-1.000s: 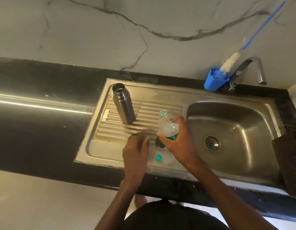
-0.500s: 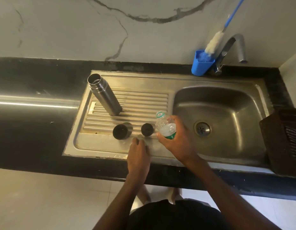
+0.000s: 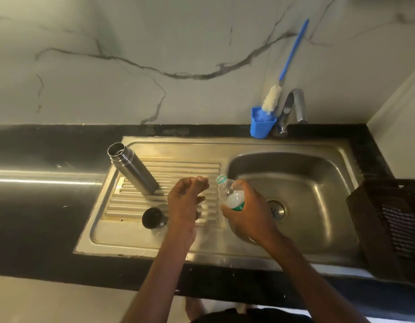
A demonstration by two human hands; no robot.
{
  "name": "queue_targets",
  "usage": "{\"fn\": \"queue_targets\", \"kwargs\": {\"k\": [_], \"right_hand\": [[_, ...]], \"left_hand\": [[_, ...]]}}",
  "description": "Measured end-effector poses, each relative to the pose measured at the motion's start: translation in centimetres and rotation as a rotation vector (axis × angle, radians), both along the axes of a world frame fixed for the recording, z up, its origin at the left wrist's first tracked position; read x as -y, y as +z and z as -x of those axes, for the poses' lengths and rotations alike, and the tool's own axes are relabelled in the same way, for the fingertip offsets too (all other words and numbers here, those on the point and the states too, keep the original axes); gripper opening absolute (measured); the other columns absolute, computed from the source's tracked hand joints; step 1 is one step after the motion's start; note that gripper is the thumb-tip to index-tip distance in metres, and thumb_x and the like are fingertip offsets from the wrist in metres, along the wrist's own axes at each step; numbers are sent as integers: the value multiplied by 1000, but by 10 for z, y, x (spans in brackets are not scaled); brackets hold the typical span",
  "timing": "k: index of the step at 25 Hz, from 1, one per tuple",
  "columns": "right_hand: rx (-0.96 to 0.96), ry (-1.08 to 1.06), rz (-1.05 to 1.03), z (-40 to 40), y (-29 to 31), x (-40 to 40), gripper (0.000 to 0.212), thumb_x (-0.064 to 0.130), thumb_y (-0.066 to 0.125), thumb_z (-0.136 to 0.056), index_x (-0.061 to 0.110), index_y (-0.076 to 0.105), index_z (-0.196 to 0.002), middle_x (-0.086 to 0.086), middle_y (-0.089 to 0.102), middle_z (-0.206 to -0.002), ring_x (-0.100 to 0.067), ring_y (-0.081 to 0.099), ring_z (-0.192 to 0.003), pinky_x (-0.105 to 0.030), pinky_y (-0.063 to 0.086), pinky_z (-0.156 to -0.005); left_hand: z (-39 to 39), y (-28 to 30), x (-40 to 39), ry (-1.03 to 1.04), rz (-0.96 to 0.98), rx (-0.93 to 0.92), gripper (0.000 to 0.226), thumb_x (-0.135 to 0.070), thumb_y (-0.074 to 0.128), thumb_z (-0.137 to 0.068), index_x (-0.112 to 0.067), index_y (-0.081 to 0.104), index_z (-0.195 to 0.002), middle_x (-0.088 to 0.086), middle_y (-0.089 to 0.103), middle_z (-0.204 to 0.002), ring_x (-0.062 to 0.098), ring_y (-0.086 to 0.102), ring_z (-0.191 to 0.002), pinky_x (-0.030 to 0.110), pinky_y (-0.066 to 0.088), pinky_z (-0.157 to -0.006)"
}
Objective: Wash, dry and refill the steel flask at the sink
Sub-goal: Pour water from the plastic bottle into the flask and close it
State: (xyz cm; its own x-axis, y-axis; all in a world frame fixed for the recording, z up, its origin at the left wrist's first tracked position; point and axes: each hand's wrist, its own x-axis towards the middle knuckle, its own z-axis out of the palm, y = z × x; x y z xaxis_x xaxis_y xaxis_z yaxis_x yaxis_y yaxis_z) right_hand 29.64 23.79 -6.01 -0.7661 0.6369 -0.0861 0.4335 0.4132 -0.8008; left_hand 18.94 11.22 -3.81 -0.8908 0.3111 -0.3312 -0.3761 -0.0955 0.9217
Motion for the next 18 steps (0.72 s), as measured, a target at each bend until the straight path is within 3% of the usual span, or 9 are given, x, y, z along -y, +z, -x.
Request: {"fn": "queue_targets", "kwargs": {"k": [4,6,9,14,18], "right_hand": [[-8,34,-40,-1,12,-24,57,50,81,-75,39,48,-119,15,69,-111,-12,67,-93,-39,57,-78],[6,40,-82,-3,18,-38,57,51,81,-76,36,48,-120,14,68,-112,-15,66,-93,-36,55,-75],[21,36,-99,-11,30,-55,56,49,81,-80,32,48,-122,14,66,-112,-11,59,-88,-17,39,-62],[16,50,-195,-23,31,-68,53,51,79,-80,32,46,-117,11,67,-108,-20,66,-94,-31,43,-72],[-17,54,-167,-20,33,-70,54,51,78,-78,34,48,-120,13,67,-110,-17,66,-96,-29,44,-73]], "left_hand": [[3,26,-46,-13,-176,-22,26,-22,66,-103,-14,69,-128,14,78,-113,28,74,-112,41,55,-96],[-2,35,-65,-40,-198,-51,19,-24,68,-101,-14,75,-116,17,78,-113,30,74,-114,45,55,-103],[-16,41,-86,-103,-153,-111,7,-17,75,-95,-13,76,-101,16,79,-111,30,74,-113,51,53,-107],[-35,36,-98,-100,-96,-133,17,-10,79,-91,-5,75,-107,14,79,-110,29,75,-109,52,56,-104],[-36,33,-98,-20,-179,-91,12,-7,74,-93,-2,73,-104,23,77,-111,44,71,-113,53,56,-102]]}}
